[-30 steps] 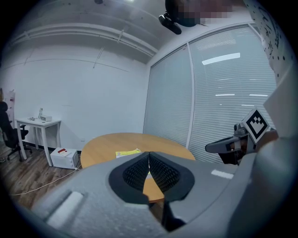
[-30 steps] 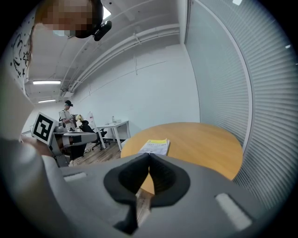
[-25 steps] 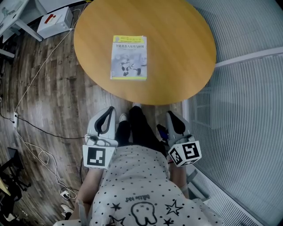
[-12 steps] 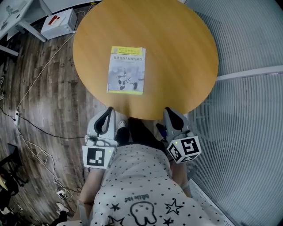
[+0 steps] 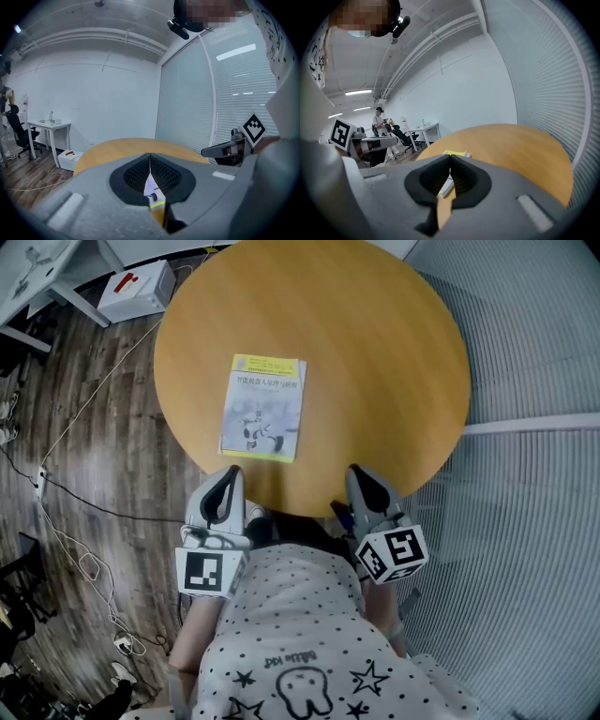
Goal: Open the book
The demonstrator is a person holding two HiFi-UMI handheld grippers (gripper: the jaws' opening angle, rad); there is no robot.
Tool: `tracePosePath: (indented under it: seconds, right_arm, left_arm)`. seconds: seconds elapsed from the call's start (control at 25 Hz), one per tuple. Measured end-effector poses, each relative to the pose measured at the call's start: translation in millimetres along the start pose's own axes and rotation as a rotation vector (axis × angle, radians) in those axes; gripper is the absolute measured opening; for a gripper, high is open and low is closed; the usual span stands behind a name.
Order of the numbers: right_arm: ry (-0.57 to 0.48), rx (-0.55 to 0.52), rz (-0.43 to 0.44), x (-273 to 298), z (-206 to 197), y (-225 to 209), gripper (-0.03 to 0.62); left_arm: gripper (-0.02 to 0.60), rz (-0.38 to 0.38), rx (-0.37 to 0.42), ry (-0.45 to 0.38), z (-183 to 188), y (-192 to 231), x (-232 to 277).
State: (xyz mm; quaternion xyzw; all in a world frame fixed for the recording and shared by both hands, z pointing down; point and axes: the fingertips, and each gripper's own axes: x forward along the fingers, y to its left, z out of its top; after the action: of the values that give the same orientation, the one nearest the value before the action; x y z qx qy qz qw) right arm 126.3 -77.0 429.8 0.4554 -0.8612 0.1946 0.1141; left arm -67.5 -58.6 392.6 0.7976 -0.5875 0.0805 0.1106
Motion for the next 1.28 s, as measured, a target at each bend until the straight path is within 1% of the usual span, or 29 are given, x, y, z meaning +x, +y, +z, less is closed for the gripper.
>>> tracePosePath:
  seconds: [0.16,0.36,0.6,0.8,1.0,1.28]
  right_arm:
    - [0.003,-0.002,0.015,5.3,5.8,-22.9,0.005]
    - [0.000,0.003,0.018,4.3,5.0,-40.7,0.003]
    - [-0.003,0.007,0.018,-4.2,1.9,-47.0,0.003]
    - [-0.035,0.014,0.013,-11.9,6.8,-52.5,0.003]
    - [-0.061,0.004,-0.019,-23.0,13.3,-62.1,0.003]
    - [-0.092,-0.011,-0.067,-33.1,23.5,-70.9,0.003]
  left_arm:
    - [0.012,0.020,0.006,-0.008,4.7,-6.8,21.3]
    - [0.014,0.035,0.023,-0.027,9.5,-8.9,34.8]
    - [0.012,0.041,0.039,-0.041,13.4,-13.8,35.0]
    - [0.012,0.045,0.051,-0.048,14.4,-19.4,37.5]
    - [0.014,0.045,0.052,-0.043,12.6,-23.9,36.2]
    - [0.014,0.035,0.049,-0.087,23.2,-24.1,33.5]
